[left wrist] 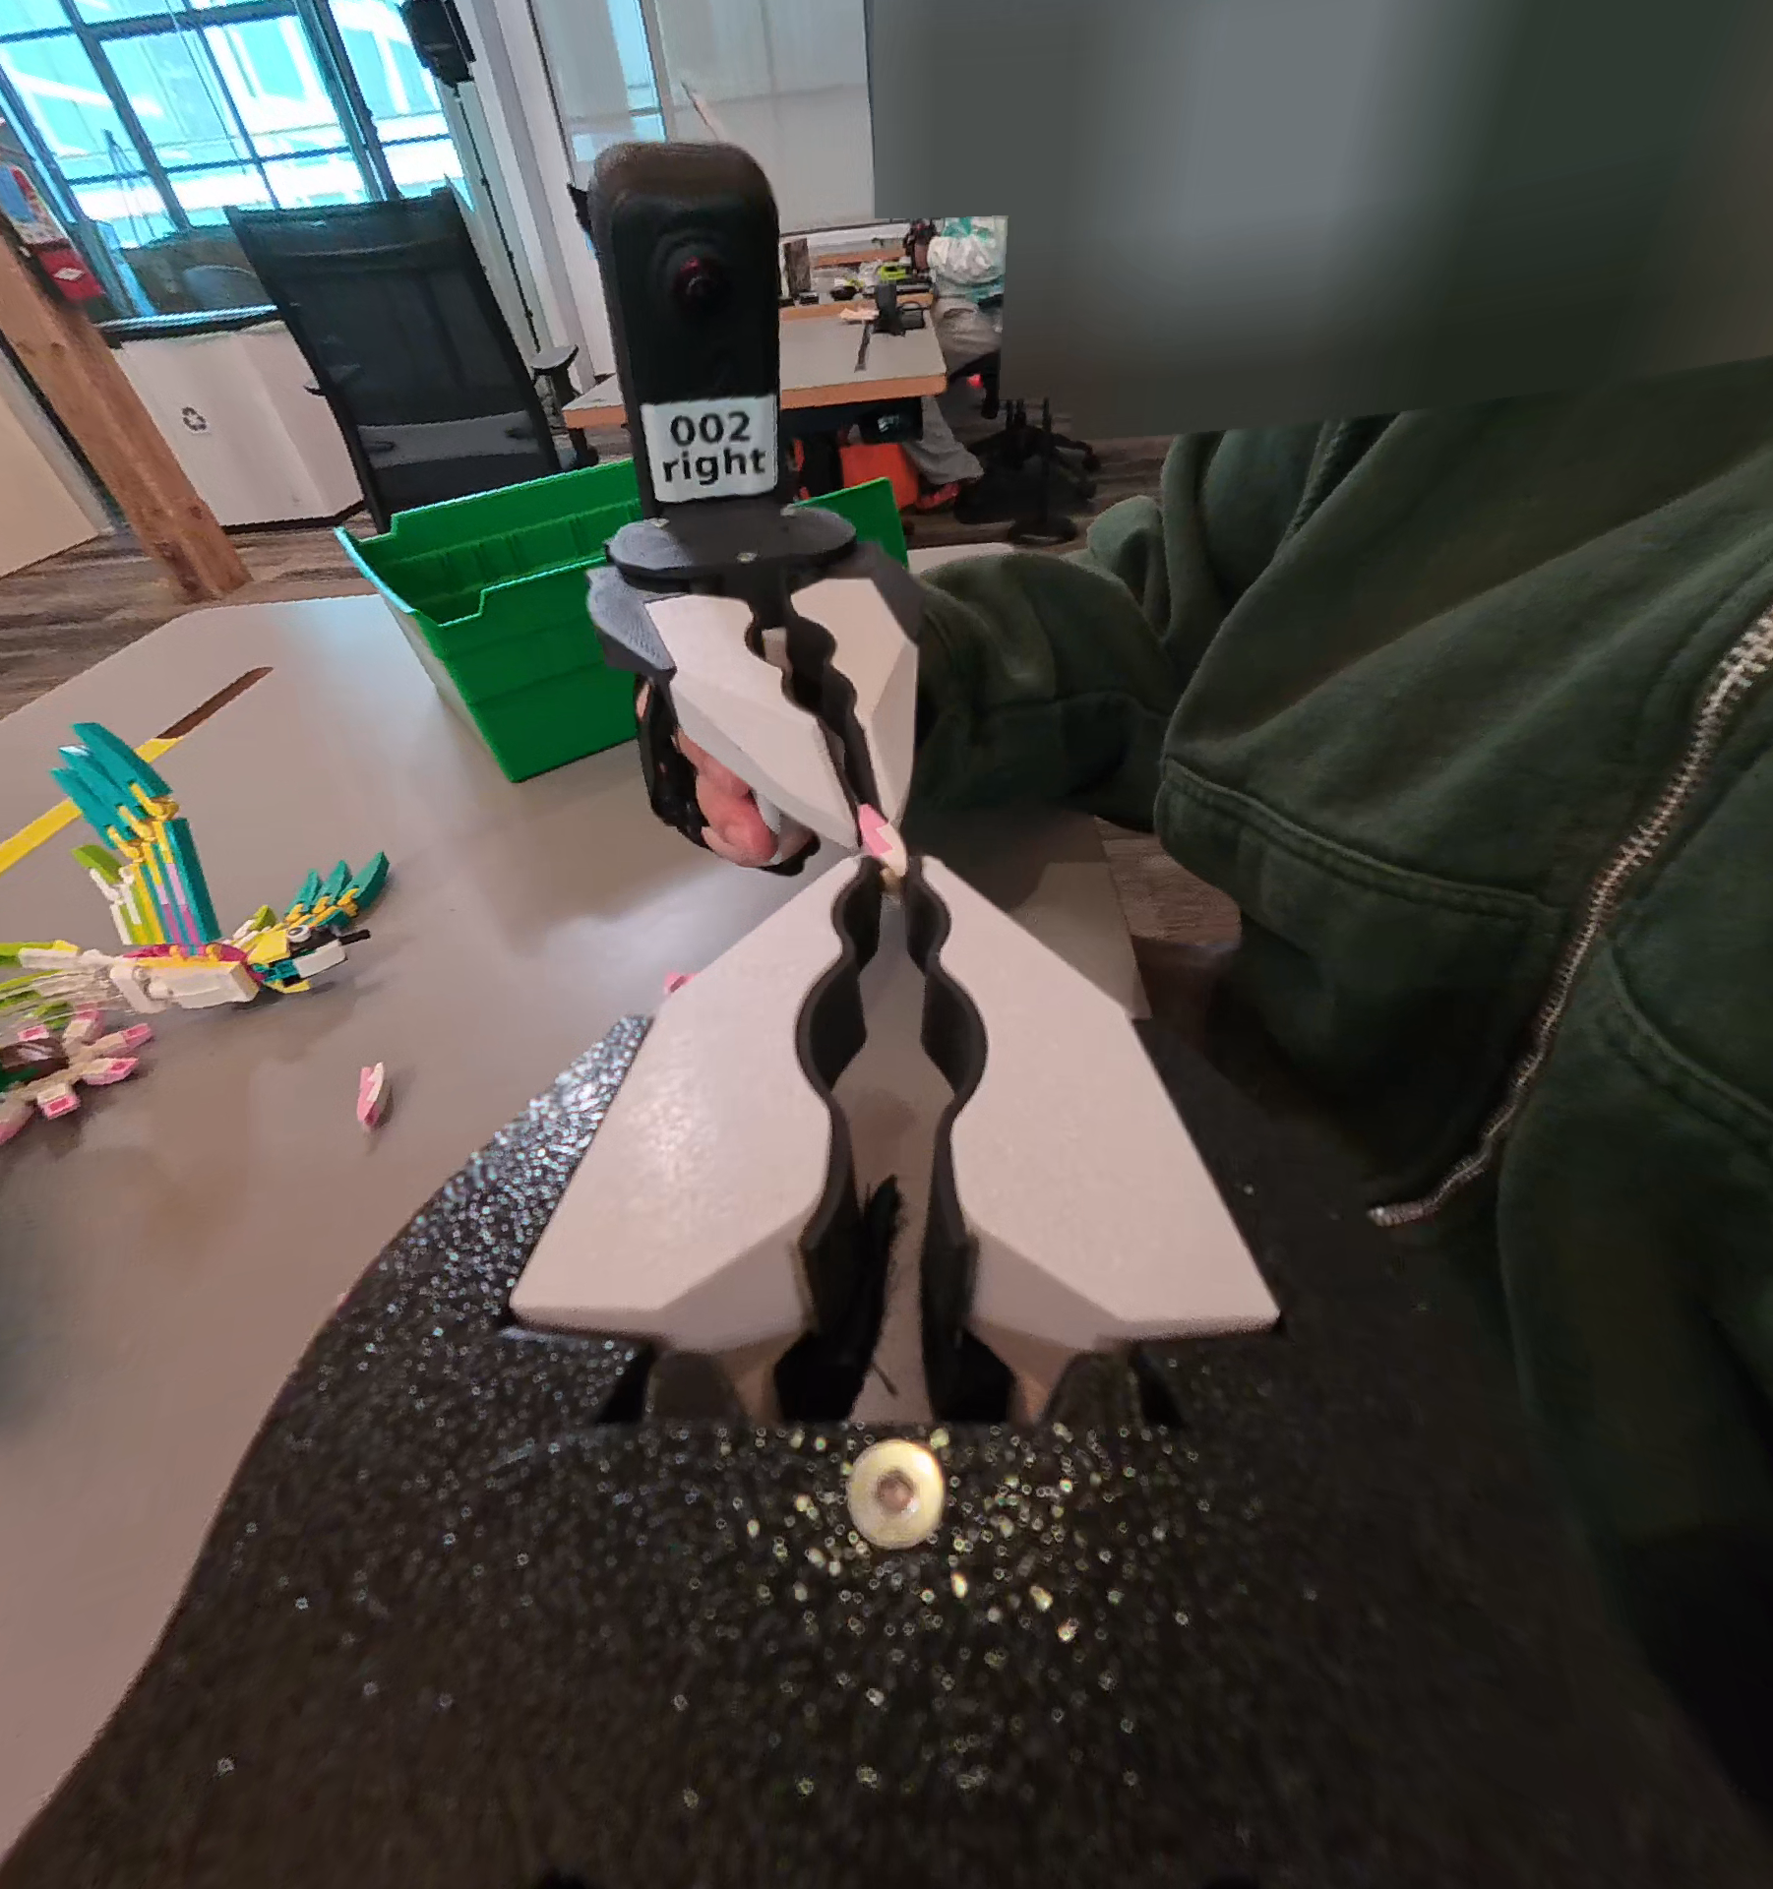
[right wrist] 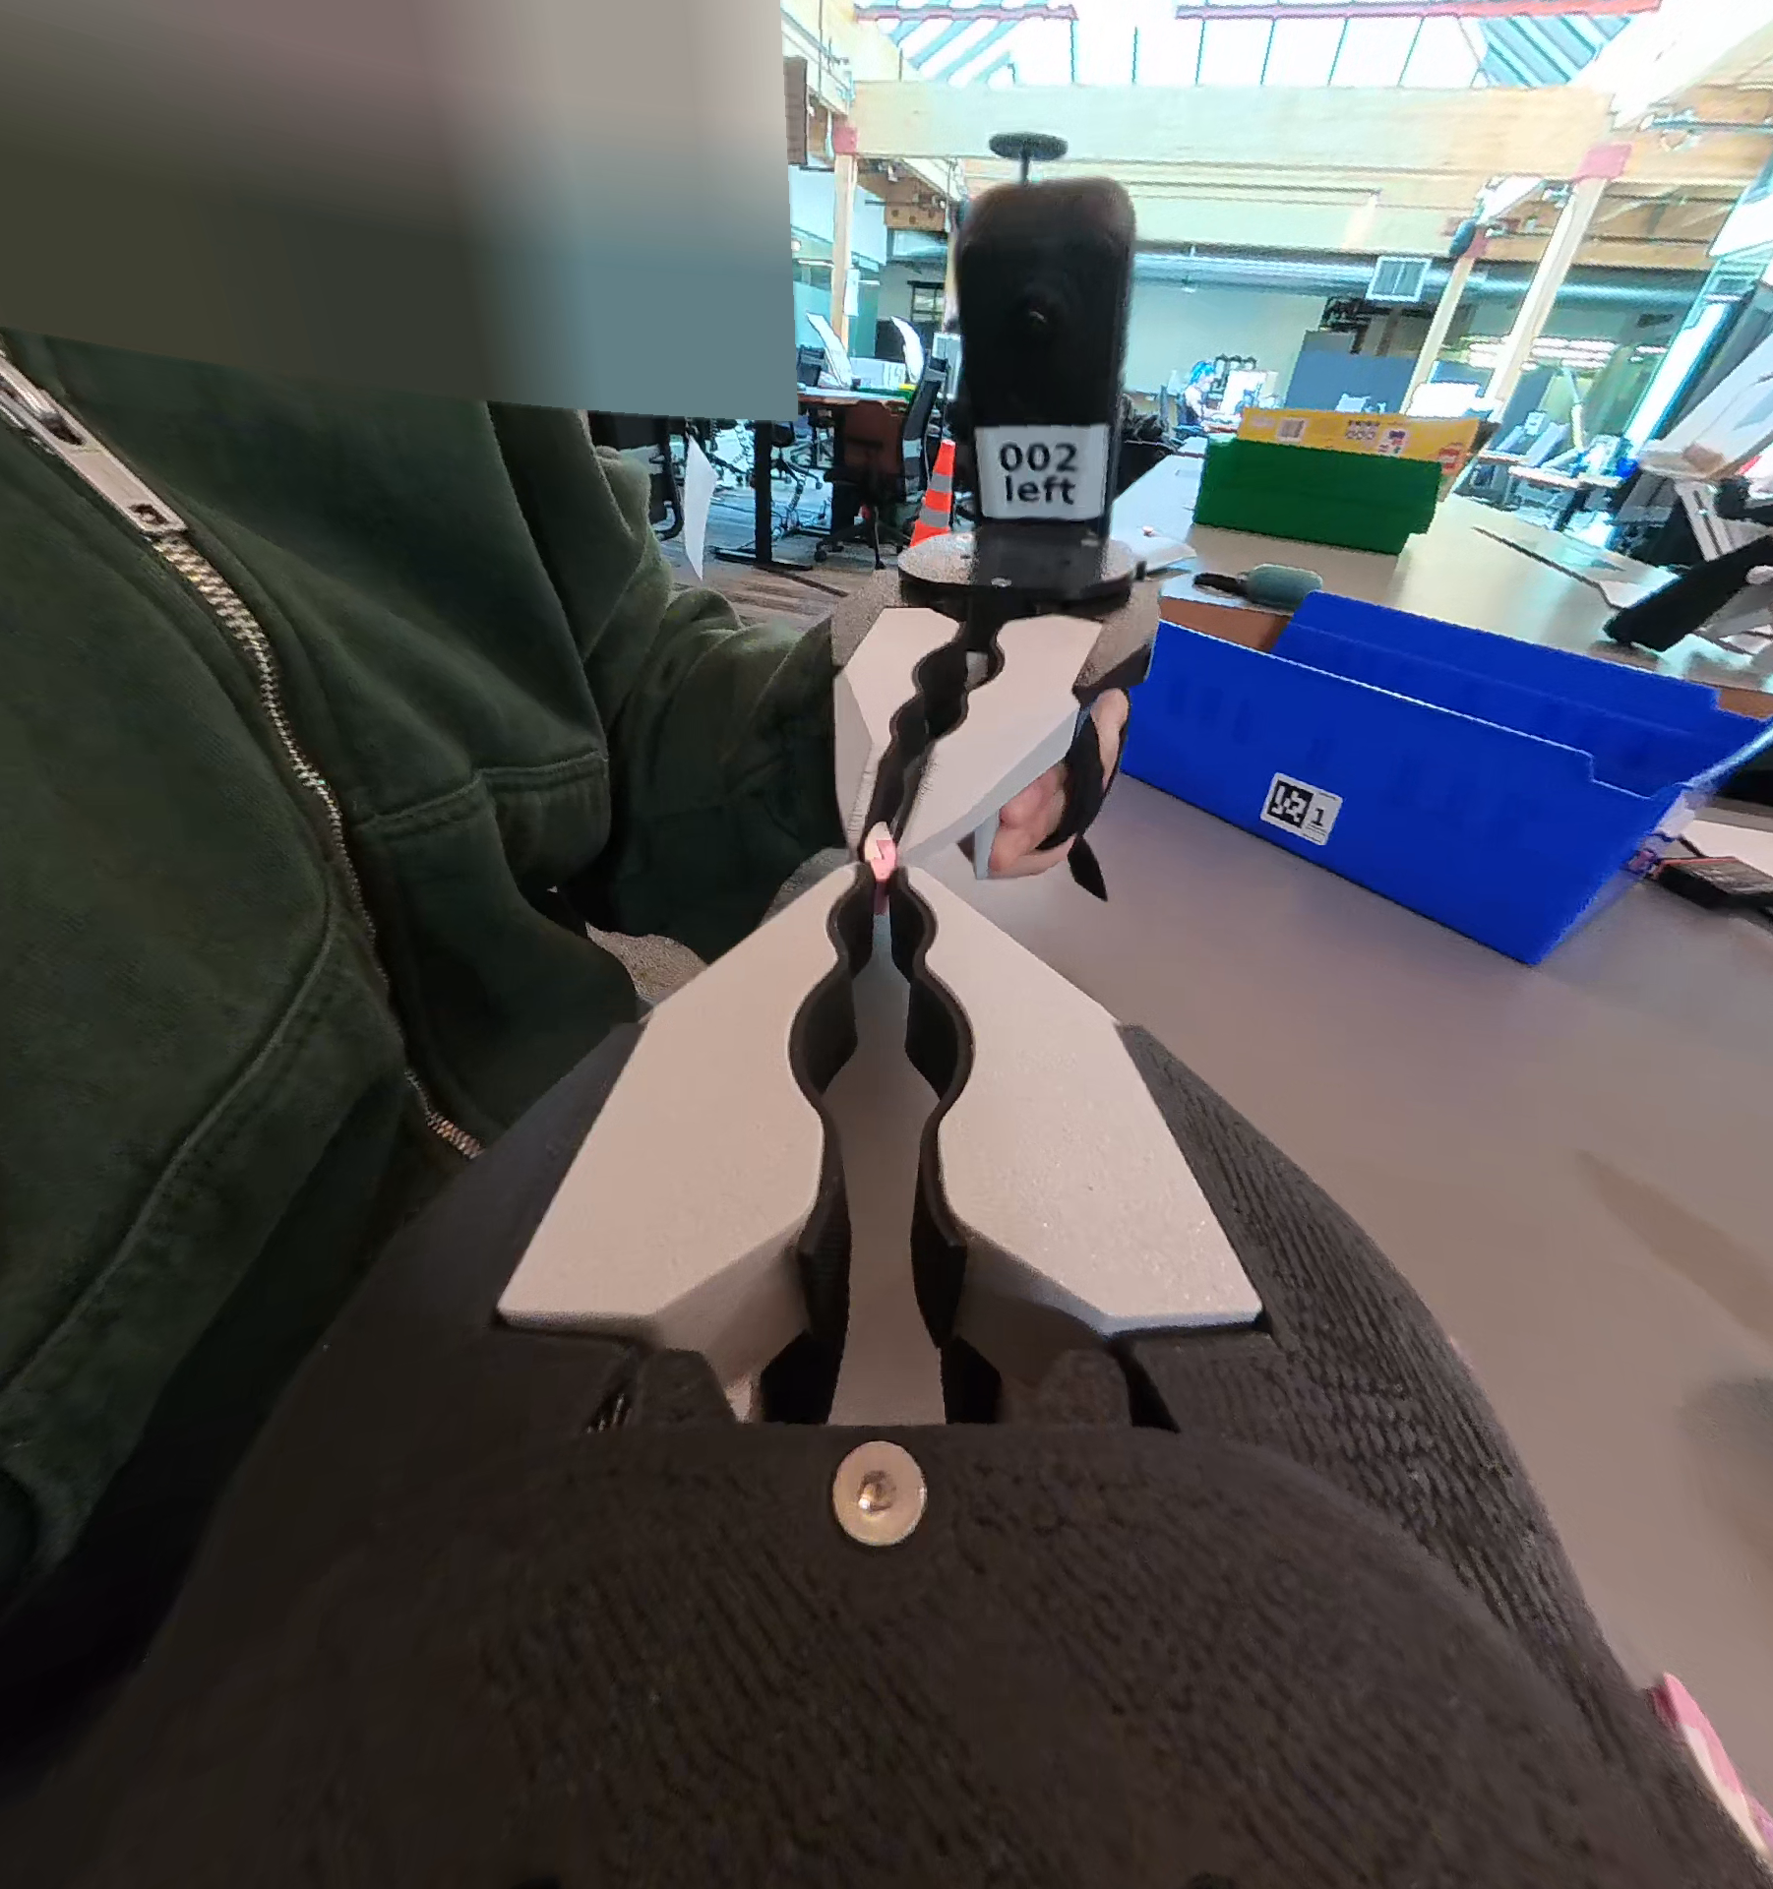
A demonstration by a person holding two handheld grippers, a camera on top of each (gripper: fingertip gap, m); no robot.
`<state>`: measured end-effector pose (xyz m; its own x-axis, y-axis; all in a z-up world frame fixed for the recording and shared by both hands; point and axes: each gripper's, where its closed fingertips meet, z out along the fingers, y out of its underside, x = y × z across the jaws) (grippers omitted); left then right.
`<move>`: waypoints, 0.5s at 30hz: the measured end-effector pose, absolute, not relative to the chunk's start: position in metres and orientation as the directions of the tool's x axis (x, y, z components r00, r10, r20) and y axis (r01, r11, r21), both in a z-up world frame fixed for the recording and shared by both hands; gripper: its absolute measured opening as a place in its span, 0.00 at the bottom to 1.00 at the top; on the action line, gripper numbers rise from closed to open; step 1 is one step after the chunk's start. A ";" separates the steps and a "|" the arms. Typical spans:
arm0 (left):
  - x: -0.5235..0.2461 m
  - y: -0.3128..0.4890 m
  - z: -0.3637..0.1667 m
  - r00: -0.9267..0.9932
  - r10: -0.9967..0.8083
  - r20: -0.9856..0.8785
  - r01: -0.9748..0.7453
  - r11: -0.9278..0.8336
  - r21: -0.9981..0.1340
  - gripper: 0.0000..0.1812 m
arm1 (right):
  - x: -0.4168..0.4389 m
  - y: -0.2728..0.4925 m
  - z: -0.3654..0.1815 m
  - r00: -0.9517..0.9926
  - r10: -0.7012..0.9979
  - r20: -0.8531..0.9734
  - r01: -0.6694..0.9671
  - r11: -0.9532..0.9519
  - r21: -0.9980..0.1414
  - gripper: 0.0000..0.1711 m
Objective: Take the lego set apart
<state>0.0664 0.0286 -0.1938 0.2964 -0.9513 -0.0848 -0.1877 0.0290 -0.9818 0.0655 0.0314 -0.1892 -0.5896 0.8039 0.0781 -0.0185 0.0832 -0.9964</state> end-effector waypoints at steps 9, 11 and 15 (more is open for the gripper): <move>0.053 0.028 -0.197 0.323 -0.931 -0.169 -0.258 0.085 -0.962 0.02 | 0.052 0.036 -0.195 -0.518 0.848 0.112 -0.014 0.122 -0.992 0.00; 0.051 0.029 -0.199 0.322 -0.931 -0.174 -0.270 0.086 -0.959 0.02 | 0.050 0.036 -0.197 -0.507 0.854 0.116 -0.011 0.128 -0.992 0.00; 0.047 0.028 -0.203 0.317 -0.929 -0.189 -0.288 0.095 -0.953 0.02 | 0.046 0.036 -0.201 -0.488 0.865 0.121 -0.003 0.137 -0.991 0.00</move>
